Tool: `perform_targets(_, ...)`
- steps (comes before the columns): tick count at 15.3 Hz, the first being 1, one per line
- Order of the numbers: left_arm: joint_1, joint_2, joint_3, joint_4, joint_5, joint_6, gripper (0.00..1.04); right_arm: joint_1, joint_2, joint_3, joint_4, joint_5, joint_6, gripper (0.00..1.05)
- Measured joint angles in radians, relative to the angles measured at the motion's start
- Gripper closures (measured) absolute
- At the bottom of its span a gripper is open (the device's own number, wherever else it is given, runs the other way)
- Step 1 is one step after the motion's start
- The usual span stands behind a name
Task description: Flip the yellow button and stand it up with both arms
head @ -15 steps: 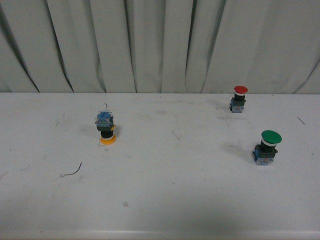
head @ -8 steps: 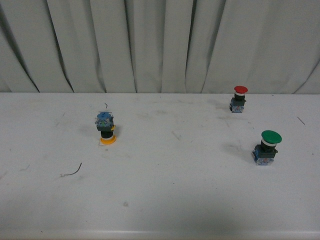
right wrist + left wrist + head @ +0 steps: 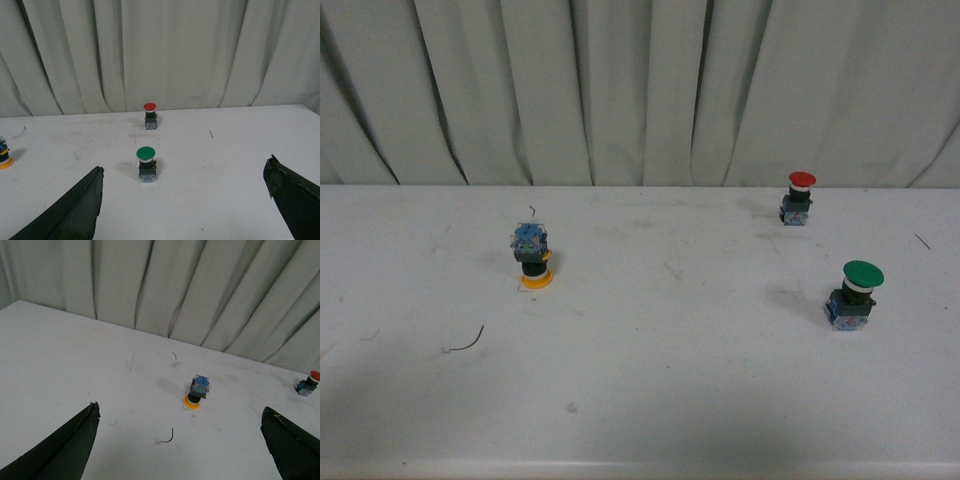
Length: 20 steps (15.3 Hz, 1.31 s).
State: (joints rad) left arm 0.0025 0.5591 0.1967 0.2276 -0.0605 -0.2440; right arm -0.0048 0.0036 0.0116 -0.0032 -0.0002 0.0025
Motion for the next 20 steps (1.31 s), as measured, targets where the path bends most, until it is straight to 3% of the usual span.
perform_targets(2, 0.012, 0.378, 0.137, 0.259, 0.065, 0.054, 0.07, 0.0, 0.0, 0.0, 0.0, 0.0, 0.0, 0.06)
perform_targets(4, -0.02, 0.708, 0.338, 0.325, 0.117, 0.119, 0.07, 0.0, 0.0, 0.0, 0.0, 0.0, 0.0, 0.06)
perform_targets(7, -0.07, 1.109, 0.648, 0.183, 0.134, 0.171, 0.07, 0.0, 0.0, 0.0, 0.0, 0.0, 0.0, 0.06)
perform_targets(11, -0.156, 1.369, 1.011, -0.053, 0.132, 0.22, 0.07, 0.0, 0.0, 0.0, 0.0, 0.0, 0.0, 0.06)
perform_targets(17, -0.19, 1.571, 1.312, -0.391, 0.03, 0.251, 0.07, 0.0, 0.0, 0.0, 0.0, 0.0, 0.0, 0.06)
perform_targets(20, -0.169, 1.638, 1.387, -0.521, 0.041, 0.197, 0.07, 0.0, 0.0, 0.0, 0.0, 0.0, 0.0, 0.06)
